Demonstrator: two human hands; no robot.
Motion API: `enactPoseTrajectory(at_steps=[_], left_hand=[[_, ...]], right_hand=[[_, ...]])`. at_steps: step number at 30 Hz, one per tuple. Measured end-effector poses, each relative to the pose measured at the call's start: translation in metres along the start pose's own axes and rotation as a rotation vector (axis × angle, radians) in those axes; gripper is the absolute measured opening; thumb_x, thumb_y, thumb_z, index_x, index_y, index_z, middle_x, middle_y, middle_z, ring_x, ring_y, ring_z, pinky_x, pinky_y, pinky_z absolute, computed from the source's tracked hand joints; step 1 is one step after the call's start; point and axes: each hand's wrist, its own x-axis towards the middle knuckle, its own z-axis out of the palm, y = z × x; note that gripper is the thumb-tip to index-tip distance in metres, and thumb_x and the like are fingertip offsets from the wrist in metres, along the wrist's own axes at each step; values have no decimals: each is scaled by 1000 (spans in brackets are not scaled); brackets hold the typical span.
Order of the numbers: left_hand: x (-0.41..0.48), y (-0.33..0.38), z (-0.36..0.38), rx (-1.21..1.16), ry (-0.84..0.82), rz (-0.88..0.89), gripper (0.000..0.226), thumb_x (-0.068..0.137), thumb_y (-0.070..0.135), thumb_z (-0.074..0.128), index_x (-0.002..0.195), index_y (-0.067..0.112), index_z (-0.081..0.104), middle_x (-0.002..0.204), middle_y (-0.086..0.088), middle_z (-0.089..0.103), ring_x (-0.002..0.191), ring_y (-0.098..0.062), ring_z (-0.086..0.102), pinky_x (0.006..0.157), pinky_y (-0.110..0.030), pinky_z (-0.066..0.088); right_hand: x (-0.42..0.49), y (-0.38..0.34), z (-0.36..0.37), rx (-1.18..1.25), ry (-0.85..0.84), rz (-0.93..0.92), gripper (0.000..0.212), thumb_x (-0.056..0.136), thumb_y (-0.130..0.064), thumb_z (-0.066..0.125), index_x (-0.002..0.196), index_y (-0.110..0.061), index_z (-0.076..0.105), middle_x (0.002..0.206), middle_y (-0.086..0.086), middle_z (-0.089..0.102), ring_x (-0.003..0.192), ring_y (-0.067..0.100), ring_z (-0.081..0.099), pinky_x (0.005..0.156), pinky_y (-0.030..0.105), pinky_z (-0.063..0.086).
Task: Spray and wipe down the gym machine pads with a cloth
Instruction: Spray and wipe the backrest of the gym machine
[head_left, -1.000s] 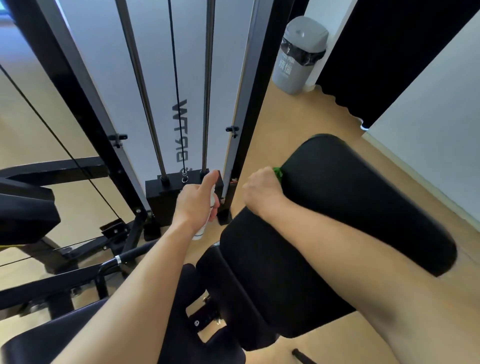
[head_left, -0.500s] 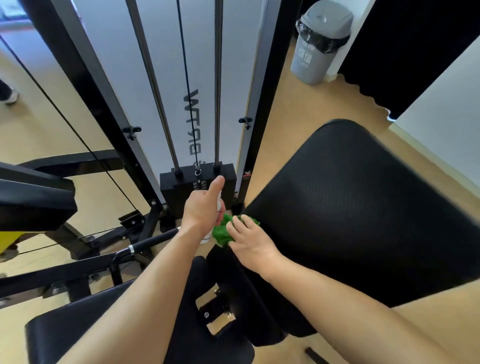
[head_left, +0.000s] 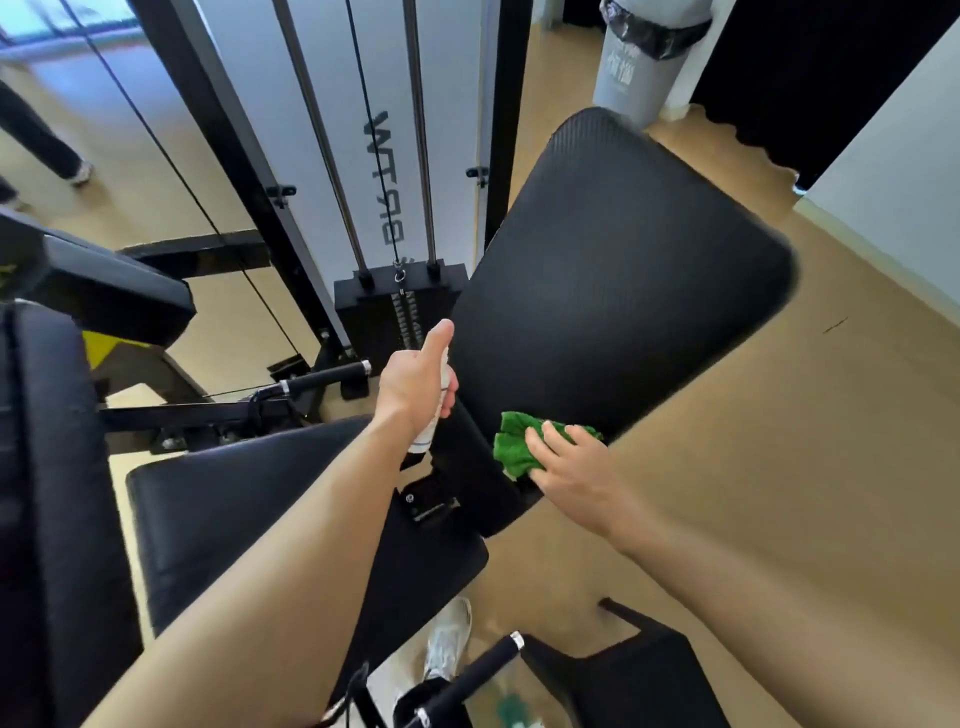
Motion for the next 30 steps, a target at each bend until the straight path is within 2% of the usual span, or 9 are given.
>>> enactPoseTrajectory(at_steps=[3,6,9,12,17,19,22,26,30], left_hand=[[-47,-30,10,-40,41,-55,69,99,62,50,62,5,57,54,-9,56,47,-20,52,66,-35,50],[-89,-72,20,-49,77,-115,69,99,63,51,61,6,57,55,-9,57,51,-21,54,69,-37,52],[-121,-114,32,-67,94,-180,69,97,66,51,60,7,56,59,-10,58,53,-22,54,74,-40,52],[-138,-142,44,-15,135,-233,71,99,65,47,59,6,54,57,-8,59,54,-20,55,69,-36,48],[-133,-183,59,1,184,-237,66,102,61,49,65,7,56,60,-7,60,55,-19,54,65,-32,45],[-119,-200,60,-4,205,-237,65,102,60,49,66,7,57,62,-6,60,54,-17,55,63,-31,45],[-90,-223,59,-26,222,-230,65,102,59,49,64,8,58,61,-6,61,54,-17,55,62,-29,46],[-50,-247,54,-22,191,-202,68,102,59,49,63,4,58,55,-6,59,50,-15,53,62,-30,43],[-18,-264,52,-80,192,-175,65,101,56,51,58,6,56,52,-7,57,50,-18,53,66,-33,48]], right_hand=[[-32,-16,-1,52,172,116,20,78,-9,54,71,-22,67,93,10,67,77,30,60,59,35,39],[-63,-36,-1,248,251,293,40,81,-6,36,90,-21,73,83,9,56,71,31,54,50,34,36],[-87,-56,4,461,160,448,40,89,-5,54,123,-23,67,104,13,59,87,37,57,63,38,47],[-104,-67,10,835,108,620,39,104,-20,44,140,-26,56,128,11,55,108,35,56,80,40,47],[-105,-90,30,1405,160,951,37,106,-23,44,142,-21,54,132,6,59,120,25,55,97,34,44],[-97,-101,41,1659,188,1148,35,106,-23,46,140,-19,55,129,1,59,116,21,57,94,31,45],[-77,-118,57,2013,241,1386,28,103,-20,48,124,-15,65,114,9,69,99,26,66,77,31,52],[-51,-147,74,2132,277,1377,24,101,-20,47,101,-17,71,99,10,73,96,30,70,80,41,57],[-33,-170,83,2115,358,1350,25,103,-17,45,101,-19,70,98,6,72,92,22,69,70,32,52]])
